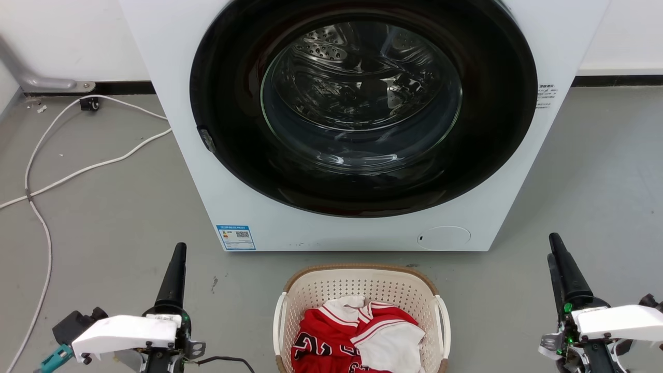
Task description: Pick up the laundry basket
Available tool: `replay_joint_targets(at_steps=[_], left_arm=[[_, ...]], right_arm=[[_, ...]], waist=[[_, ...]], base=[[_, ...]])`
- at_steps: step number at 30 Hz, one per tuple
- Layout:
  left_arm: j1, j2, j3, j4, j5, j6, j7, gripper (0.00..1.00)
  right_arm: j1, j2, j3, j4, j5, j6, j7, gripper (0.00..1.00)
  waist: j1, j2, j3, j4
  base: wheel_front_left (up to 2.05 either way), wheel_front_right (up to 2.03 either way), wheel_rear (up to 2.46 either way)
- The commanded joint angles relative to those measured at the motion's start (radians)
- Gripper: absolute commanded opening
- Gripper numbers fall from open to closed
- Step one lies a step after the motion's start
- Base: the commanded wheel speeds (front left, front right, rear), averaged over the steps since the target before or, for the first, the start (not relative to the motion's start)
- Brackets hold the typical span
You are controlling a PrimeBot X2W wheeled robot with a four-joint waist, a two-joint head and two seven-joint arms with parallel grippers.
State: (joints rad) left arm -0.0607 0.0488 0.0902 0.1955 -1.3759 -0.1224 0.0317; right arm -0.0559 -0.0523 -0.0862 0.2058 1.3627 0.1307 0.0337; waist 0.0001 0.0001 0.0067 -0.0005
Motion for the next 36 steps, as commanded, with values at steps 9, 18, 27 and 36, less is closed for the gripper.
replay_joint_targets(at_steps=[9, 18, 27, 36], left_arm=[[0.001, 0.003, -0.04, -0.078, 0.234, 0.03, -0.042, 1.0], [0.015, 0.003, -0.07, -0.113, 0.406, 0.059, -0.076, 1.0], [0.027, 0.003, -0.087, -0.142, 0.54, 0.065, -0.108, 1.0], [0.044, 0.003, -0.096, -0.171, 0.653, 0.054, -0.137, 1.0]], right_arm=[[0.004, -0.002, 0.037, -0.09, -0.275, 0.0, -0.045, 1.0], [0.019, -0.002, 0.058, -0.123, -0.501, 0.0, -0.079, 1.0], [0.032, -0.001, 0.078, -0.148, -0.648, 0.0, -0.11, 1.0], [0.048, -0.001, 0.092, -0.176, -0.776, 0.0, -0.138, 1.0]], waist=[[0.0, -0.0001, 0.004, 0.002], [0.0, -0.0001, 0.006, 0.004], [0.0, -0.0001, 0.01, 0.005], [0.0, -0.0001, 0.013, 0.006]], base=[[0.0, 0.0, 0.0], [0.0, 0.0, 0.0], [0.0, 0.0, 0.0], [0.0, 0.0, 0.0]])
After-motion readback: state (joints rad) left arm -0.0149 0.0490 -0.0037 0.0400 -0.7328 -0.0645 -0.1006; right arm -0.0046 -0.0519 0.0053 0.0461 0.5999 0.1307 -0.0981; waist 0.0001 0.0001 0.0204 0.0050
